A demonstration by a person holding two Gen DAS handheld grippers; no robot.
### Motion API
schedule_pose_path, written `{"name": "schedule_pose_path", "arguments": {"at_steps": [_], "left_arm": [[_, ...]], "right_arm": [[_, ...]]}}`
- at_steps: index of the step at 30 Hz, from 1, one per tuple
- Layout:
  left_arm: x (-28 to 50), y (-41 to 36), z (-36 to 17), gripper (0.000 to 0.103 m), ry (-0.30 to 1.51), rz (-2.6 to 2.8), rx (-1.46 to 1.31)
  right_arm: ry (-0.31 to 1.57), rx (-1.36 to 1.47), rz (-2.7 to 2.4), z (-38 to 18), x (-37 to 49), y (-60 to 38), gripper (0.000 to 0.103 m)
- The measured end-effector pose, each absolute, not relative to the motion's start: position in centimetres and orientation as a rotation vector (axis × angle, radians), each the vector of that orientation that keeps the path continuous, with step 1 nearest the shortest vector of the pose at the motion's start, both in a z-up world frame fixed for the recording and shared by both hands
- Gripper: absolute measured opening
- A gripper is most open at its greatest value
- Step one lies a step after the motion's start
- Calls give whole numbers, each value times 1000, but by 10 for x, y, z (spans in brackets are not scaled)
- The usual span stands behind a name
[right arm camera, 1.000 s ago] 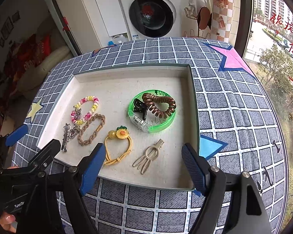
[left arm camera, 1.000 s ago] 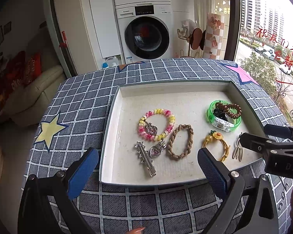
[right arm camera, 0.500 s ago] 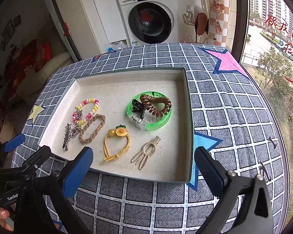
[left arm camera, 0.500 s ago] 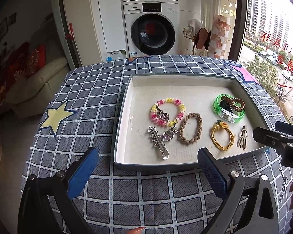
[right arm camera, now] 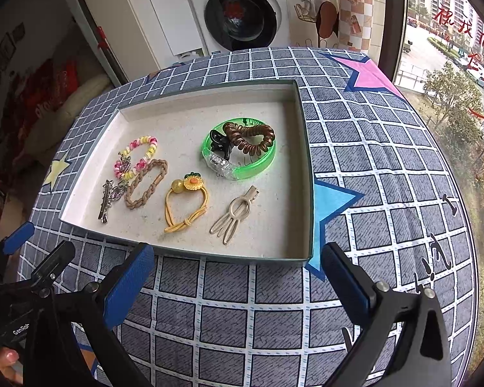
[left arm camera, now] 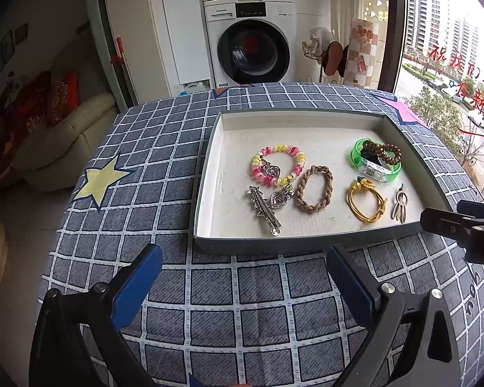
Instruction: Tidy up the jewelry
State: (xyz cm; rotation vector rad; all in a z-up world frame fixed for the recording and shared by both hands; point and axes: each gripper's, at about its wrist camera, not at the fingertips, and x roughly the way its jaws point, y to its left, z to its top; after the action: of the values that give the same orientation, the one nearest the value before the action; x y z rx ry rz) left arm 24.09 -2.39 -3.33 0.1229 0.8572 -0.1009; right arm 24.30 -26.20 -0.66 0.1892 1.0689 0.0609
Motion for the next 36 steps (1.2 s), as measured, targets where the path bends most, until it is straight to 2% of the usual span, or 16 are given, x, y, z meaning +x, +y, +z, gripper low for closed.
{"name": "schedule_pose_path", "arguments": {"at_steps": [17, 36], "left_arm": [[198, -10, -42, 103, 868, -84, 77], [158, -3, -29, 103, 827, -74, 68]], "right_arm": [[1022, 177, 66, -5, 204, -256, 103], [964, 163, 40, 4, 164, -252, 103]]}}
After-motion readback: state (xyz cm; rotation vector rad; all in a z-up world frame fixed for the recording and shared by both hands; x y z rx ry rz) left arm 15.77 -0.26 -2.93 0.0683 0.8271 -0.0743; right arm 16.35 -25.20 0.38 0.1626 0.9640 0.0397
